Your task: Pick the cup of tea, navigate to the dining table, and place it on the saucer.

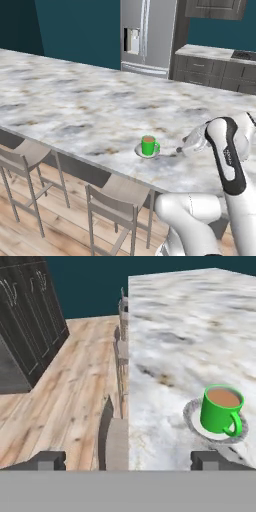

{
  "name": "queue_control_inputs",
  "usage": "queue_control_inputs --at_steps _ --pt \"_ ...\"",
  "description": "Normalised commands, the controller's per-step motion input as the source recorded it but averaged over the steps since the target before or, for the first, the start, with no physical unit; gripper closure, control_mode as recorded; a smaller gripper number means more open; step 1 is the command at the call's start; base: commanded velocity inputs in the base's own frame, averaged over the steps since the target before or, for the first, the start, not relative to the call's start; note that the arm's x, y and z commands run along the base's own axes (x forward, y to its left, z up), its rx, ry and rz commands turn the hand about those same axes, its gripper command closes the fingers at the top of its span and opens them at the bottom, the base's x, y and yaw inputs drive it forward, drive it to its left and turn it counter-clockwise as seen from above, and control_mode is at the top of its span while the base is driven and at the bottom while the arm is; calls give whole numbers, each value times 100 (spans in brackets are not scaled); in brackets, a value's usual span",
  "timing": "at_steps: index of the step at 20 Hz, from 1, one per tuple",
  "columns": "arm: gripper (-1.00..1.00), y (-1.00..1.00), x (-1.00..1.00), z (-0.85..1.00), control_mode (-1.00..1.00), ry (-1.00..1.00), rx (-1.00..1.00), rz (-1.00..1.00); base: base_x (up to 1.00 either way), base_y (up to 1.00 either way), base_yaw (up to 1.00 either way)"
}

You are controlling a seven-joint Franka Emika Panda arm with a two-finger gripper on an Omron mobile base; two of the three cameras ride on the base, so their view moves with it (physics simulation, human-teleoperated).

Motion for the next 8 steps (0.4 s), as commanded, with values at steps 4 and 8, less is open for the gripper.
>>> queue_control_inputs --at_steps 4,8 --pt "-100 17 -100 55 -100 8 -7 -18 0 0 0" --pt "-100 27 -100 59 -100 3 -7 -20 0 0 0"
